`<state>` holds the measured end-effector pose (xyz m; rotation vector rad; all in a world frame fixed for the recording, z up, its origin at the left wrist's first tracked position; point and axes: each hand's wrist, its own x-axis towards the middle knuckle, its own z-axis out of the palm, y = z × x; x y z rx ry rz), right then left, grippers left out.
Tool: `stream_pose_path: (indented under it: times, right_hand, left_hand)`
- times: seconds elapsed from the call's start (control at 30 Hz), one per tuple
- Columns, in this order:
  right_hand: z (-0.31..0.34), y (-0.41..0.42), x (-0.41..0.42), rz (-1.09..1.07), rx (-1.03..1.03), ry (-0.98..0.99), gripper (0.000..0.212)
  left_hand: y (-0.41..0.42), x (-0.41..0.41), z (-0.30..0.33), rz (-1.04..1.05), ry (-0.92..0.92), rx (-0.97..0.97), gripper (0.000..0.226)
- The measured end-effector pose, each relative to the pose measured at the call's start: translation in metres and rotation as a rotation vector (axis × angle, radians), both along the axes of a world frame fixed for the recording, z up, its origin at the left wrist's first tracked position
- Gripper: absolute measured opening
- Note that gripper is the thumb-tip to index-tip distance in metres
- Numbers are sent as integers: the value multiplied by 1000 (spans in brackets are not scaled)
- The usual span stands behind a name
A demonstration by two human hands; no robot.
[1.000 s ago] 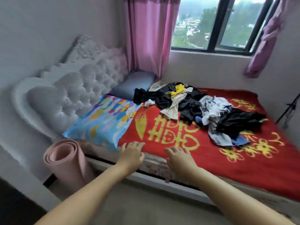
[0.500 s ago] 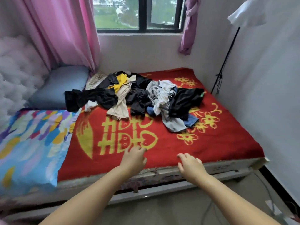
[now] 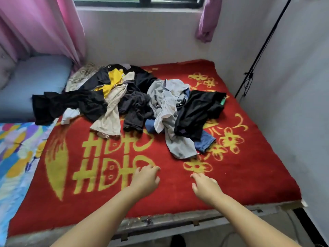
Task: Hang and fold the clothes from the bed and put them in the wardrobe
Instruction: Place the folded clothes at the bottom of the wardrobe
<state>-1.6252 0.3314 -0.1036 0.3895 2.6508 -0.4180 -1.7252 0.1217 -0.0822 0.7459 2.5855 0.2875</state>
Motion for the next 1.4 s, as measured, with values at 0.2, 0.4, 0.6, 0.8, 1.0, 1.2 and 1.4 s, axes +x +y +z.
stream_pose_path:
  times: [0.2,0.4,0.6,0.8,1.0,1.2,1.4]
  right_hand:
    - [-49,25,-70,50,-46,-118,40]
    - [-105,41,-133,-4,-75,-133,37]
    - [-161,67,-189,-68,-75,-148,38]
    - [-203,121,-249,-115,-32,-48,44]
    - [-239,174,-297,-113,33,171,70]
    - [-291,182,-313,-53,-7,-44,70]
    - [-286,202,-315,-48,-116,2,59]
  left_hand:
    - [30,-39,-53,46,-163,-16,40]
    - [51,-99,-115,31,-236,-17,40]
    - [88,-147,-174,-11,-339,6,41]
    - [153,-193,-218,-37,-337,89,45]
    - [234,-255,-240,120,66,239,76]
    - [271,-309,-276,173,-13,202,54]
    - [249,-301,-278,519,-107,642,21]
